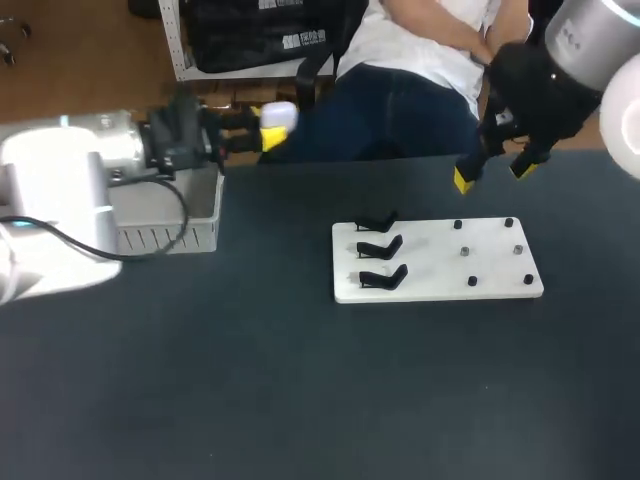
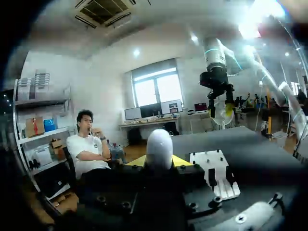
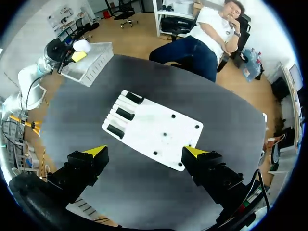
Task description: Pick up each earbud case from the left stands, insert the matching earbuds, close the lid, and place the case in the box.
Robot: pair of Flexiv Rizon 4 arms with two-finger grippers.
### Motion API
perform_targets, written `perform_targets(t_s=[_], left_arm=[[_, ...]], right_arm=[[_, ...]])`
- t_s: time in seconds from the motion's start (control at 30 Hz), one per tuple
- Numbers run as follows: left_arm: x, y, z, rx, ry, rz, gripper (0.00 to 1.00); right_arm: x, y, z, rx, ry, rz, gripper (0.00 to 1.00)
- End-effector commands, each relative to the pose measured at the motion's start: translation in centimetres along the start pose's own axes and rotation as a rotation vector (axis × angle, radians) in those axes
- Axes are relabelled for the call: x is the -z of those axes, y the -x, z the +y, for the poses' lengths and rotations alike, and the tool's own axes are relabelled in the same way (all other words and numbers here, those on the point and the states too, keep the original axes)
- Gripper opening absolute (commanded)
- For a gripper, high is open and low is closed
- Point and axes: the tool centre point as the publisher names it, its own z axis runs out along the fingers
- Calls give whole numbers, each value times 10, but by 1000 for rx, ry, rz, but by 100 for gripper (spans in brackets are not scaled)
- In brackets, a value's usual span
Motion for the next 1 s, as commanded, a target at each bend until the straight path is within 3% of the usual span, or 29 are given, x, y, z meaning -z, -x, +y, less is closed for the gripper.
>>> perform_targets(t_s=[0.03, 0.33, 0.6, 0.83, 0.87, 0.9, 0.93, 0.97, 1.0], left_arm=[[79, -8, 8, 0, 125, 29, 0], [132, -62, 31, 75, 209, 87, 0], [133, -102, 51, 134, 220, 227, 0], [127, -131, 56, 182, 221, 272, 0], [127, -134, 56, 180, 216, 270, 10], [127, -137, 55, 190, 216, 272, 26], [127, -138, 54, 189, 217, 267, 91], [127, -138, 54, 185, 220, 264, 100], [128, -138, 53, 188, 226, 263, 100]], right_arm=[[5, -16, 6, -2, -15, -130, 100], [-1, -22, 20, 5, -13, -142, 100], [-8, -23, 30, 18, 7, -112, 100], [-8, -24, 29, 12, 4, -98, 100], [-8, -24, 29, 11, 3, -98, 100], [-7, -24, 29, 10, 2, -98, 100], [-7, -23, 29, 11, 1, -100, 100], [-6, -23, 28, 12, 1, -102, 100], [-5, -22, 28, 14, 3, -107, 100]])
